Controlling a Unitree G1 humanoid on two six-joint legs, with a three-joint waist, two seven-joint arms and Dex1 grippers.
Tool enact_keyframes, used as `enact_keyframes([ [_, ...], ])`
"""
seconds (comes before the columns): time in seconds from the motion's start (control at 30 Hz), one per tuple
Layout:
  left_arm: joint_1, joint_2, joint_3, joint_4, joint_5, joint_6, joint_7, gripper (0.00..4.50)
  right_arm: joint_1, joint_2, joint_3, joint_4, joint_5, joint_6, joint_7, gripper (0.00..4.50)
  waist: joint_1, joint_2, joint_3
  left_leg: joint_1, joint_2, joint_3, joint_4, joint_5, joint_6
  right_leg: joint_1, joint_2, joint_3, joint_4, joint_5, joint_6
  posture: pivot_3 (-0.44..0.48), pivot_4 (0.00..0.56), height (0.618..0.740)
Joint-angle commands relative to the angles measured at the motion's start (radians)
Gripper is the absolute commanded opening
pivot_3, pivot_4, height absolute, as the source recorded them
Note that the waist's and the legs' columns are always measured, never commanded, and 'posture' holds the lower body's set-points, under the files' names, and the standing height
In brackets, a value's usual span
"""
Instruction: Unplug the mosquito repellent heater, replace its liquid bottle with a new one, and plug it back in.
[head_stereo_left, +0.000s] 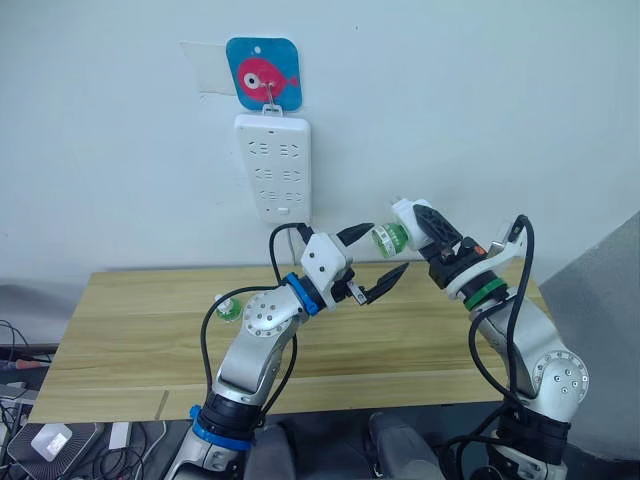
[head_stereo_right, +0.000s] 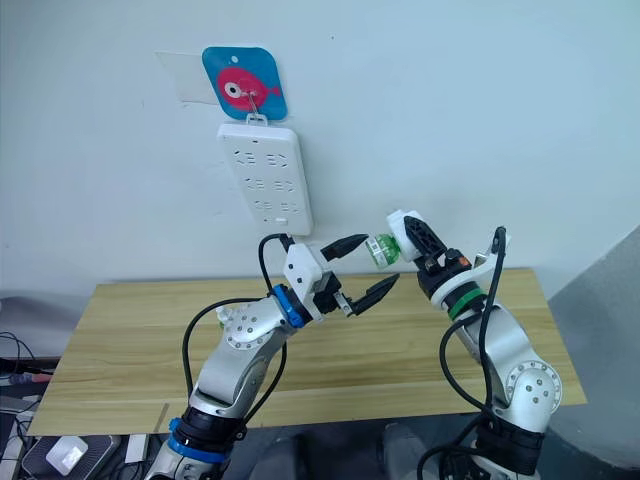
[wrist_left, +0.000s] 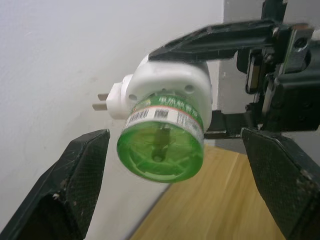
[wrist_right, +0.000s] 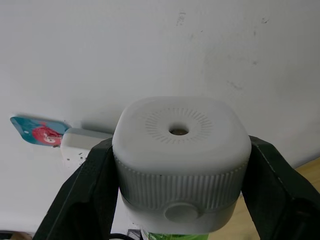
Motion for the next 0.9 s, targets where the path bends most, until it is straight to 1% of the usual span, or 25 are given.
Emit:
enact_keyframes([
  [0.03, -0.045, -0.018, -0.003, 0.013, 0.010, -0.045, 0.014, 4.46, 0.005, -0.033, 0.045, -0.054, 0.060, -0.047, 0.008, 3.00, 0.001, 0.000, 0.000, 0.000, 0.000, 0.000, 0.000, 0.000, 0.000, 0.000, 0.000, 0.000, 0.000, 0.000, 0.000, -0.144, 0.191, 0.740],
  [0.23, -0.079, -0.030, -0.005, 0.044, 0.010, -0.070, 0.015, 4.46, 0.022, -0.083, 0.095, -0.060, 0.077, -0.104, 0.006, 3.00, 0.004, 0.000, 0.000, 0.000, 0.000, 0.000, 0.000, 0.000, 0.000, 0.000, 0.000, 0.000, 0.000, 0.000, 0.000, -0.152, 0.190, 0.740],
  [0.33, -0.086, -0.031, -0.008, 0.052, 0.009, -0.079, 0.011, 3.96, 0.031, -0.102, 0.115, -0.066, 0.077, -0.128, 0.005, 3.00, 0.004, 0.000, 0.000, 0.000, 0.000, 0.000, 0.000, 0.000, 0.000, 0.000, 0.000, 0.000, 0.000, 0.000, 0.000, -0.156, 0.189, 0.740],
  [0.5, -0.090, -0.032, -0.009, 0.058, 0.006, -0.080, 0.006, 2.49, 0.040, -0.126, 0.137, -0.071, 0.080, -0.164, 0.004, 3.00, 0.003, 0.000, 0.000, 0.000, 0.000, 0.000, 0.000, 0.000, 0.000, 0.000, 0.000, 0.000, 0.000, 0.000, 0.000, -0.159, 0.190, 0.740],
  [0.53, -0.089, -0.031, -0.008, 0.058, 0.005, -0.079, 0.005, 2.31, 0.042, -0.131, 0.142, -0.074, 0.082, -0.168, 0.004, 3.00, 0.003, 0.000, 0.000, 0.000, 0.000, 0.000, 0.000, 0.000, 0.000, 0.000, 0.000, 0.000, 0.000, 0.000, 0.000, -0.159, 0.190, 0.740],
  [0.9, -0.070, -0.022, -0.003, 0.036, 0.010, -0.062, 0.019, 2.31, 0.047, -0.161, 0.184, -0.079, 0.099, -0.206, 0.009, 3.00, 0.004, 0.000, 0.000, 0.000, 0.000, 0.000, 0.000, 0.000, 0.000, 0.000, 0.000, 0.000, 0.000, 0.000, 0.000, -0.147, 0.192, 0.740],
])
